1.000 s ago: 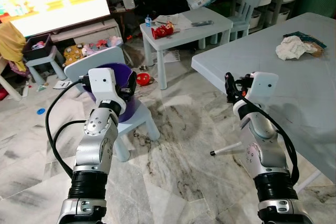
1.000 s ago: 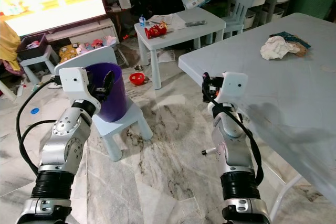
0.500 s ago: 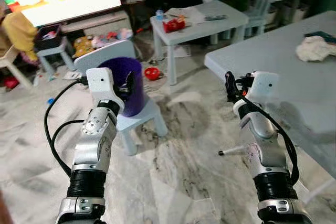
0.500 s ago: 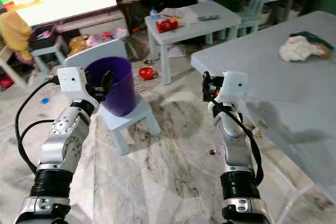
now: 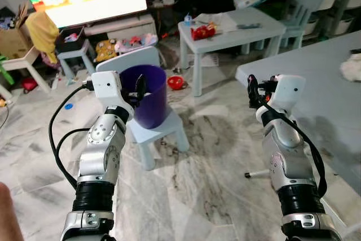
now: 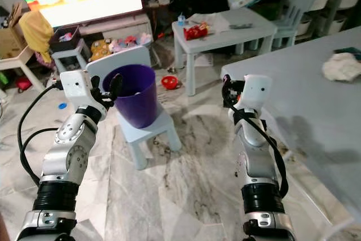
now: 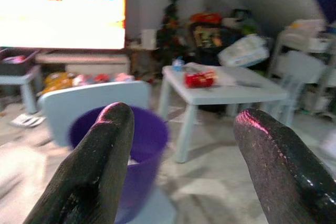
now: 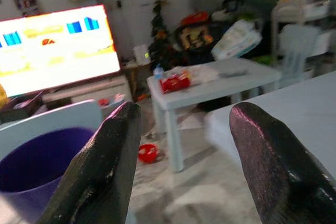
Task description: Picking trash to rubbish bin
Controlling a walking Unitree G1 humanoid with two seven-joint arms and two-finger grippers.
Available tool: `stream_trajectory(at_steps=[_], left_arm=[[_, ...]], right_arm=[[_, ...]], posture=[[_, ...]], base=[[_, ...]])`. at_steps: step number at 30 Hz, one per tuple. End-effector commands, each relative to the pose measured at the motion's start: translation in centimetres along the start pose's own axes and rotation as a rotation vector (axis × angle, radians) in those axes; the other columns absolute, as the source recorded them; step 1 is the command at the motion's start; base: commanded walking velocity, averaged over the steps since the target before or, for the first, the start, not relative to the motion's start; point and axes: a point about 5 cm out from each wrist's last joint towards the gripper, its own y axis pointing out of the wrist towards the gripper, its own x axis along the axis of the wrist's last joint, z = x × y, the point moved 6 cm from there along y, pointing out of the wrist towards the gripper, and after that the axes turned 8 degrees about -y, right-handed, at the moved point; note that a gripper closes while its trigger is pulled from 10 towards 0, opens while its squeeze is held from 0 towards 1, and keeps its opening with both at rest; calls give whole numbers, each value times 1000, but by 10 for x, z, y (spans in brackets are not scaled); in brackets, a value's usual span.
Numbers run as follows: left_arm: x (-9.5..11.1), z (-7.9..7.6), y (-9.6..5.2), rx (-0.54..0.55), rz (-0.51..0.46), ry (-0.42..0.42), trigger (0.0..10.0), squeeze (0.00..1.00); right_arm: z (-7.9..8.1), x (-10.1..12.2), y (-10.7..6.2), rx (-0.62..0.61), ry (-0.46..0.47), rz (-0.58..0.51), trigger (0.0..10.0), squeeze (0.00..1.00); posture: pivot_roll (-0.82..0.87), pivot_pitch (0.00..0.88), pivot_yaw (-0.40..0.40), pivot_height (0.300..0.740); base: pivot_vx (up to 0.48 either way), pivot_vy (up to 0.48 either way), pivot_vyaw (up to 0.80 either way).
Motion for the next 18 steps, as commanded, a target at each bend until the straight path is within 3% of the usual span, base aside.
stream_trajectory(at_steps=[1,6,12,18], left_arm=[[6,0,1,-3,-17,-1,10000,0],[6,0,1,-2,-16,1,10000,0],[5,1,1,0,-12,2,10000,0],[5,2,1,2,-10,4,10000,0]], right_arm=[[5,9,2,18,-2,-30,10000,0],[6,9,3,18,-1,-27,10000,0],[5,9,3,12,2,-30,10000,0],[5,10,3,12,2,-34,10000,0]], posture=[[26,0,102,740],[26,0,102,740],[27,0,103,740],[29,0,104,740]], base=[[285,349,0],[289,352,0],[291,355,-701],[285,353,0]])
